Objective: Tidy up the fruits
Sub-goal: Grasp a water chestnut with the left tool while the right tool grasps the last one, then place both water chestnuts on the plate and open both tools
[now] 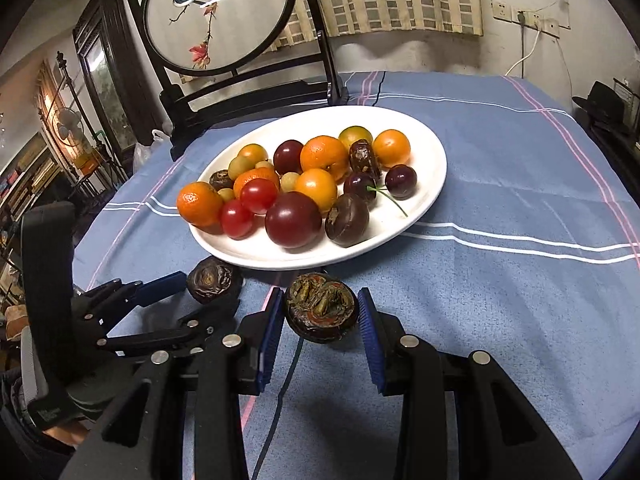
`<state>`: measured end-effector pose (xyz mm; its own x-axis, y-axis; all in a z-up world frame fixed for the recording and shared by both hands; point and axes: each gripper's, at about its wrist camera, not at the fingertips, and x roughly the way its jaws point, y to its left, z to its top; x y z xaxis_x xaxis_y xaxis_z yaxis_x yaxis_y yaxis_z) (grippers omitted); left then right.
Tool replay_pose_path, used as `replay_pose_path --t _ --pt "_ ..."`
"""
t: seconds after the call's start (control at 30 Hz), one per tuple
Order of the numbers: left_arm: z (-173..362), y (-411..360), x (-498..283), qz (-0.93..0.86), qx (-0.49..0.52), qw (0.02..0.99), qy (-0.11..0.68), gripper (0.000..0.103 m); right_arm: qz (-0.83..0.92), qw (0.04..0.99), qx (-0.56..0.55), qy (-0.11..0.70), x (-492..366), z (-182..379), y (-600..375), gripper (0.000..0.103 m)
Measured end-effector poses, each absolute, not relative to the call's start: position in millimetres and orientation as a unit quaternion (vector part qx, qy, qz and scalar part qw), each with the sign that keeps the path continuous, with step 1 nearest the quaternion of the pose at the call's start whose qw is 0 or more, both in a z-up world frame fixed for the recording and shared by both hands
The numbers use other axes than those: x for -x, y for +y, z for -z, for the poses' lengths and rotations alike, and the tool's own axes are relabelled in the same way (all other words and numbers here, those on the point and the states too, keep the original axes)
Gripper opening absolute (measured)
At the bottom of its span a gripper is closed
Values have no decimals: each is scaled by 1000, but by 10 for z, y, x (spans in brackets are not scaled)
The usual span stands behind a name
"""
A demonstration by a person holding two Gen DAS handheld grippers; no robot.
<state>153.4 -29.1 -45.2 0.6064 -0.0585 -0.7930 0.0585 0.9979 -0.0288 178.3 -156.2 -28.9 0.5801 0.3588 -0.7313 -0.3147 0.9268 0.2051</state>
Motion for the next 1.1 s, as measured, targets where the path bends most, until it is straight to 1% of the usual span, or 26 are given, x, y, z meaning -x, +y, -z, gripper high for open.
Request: replay_pose_path --t 0.03,0.23,0.4,0.53,0.77,1.0,1.03,1.07,1.1 --pt "445 -308 -1522 40 0 897 441 41 -190 888 -26 418 -1783 290 -1556 38" --pt "416 -295 -1485 42 -4 895 444 40 -193 890 -24 412 -1751 267 -1547 38" --pt "200 -269 -1354 59 -5 904 423 40 -205 894 -38 396 -1707 176 -1585 38" --pt "-19 -286 -1325 74 -10 912 403 40 -218 903 -54 366 -1668 -13 -1600 38" --pt "-326 -356 -1736 70 -15 922 380 40 -202 917 -27 342 -1959 -213 -1496 38" --pt "-232 -258 -2330 30 5 914 404 40 -182 915 -38 359 -2490 -102 -1404 38" --pt "-206 -246 -2370 25 6 913 406 40 -178 913 -45 365 -2559 -67 -1416 43" --pt "-182 -227 -2398 20 9 912 409 40 -170 913 -51 367 -2608 -41 -1443 53" --pt "-158 -200 -2429 18 16 910 414 41 -164 914 -55 368 -2621 -23 -1469 59"
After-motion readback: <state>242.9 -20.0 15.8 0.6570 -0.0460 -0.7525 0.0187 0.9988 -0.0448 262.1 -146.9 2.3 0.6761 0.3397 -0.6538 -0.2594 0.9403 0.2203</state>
